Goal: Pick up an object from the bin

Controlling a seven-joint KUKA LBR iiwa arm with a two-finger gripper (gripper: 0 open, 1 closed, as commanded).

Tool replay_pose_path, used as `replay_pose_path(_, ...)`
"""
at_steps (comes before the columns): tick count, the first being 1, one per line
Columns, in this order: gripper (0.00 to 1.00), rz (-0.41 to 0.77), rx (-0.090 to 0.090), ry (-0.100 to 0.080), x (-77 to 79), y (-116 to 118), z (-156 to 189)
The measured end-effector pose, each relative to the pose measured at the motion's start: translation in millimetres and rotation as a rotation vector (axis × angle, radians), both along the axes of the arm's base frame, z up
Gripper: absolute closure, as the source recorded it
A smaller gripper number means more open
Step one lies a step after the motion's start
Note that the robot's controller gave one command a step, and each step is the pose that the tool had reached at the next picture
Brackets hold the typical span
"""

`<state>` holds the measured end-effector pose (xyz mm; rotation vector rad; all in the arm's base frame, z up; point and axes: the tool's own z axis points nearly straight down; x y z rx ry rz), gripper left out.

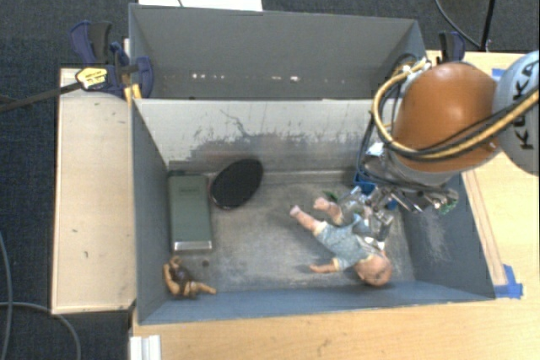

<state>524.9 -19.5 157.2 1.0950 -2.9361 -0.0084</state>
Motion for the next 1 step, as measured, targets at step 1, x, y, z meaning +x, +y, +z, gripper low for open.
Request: replay_pose_path(1,1.00,-0.011,0.001,-0.008,3.0,-10.0,63.2)
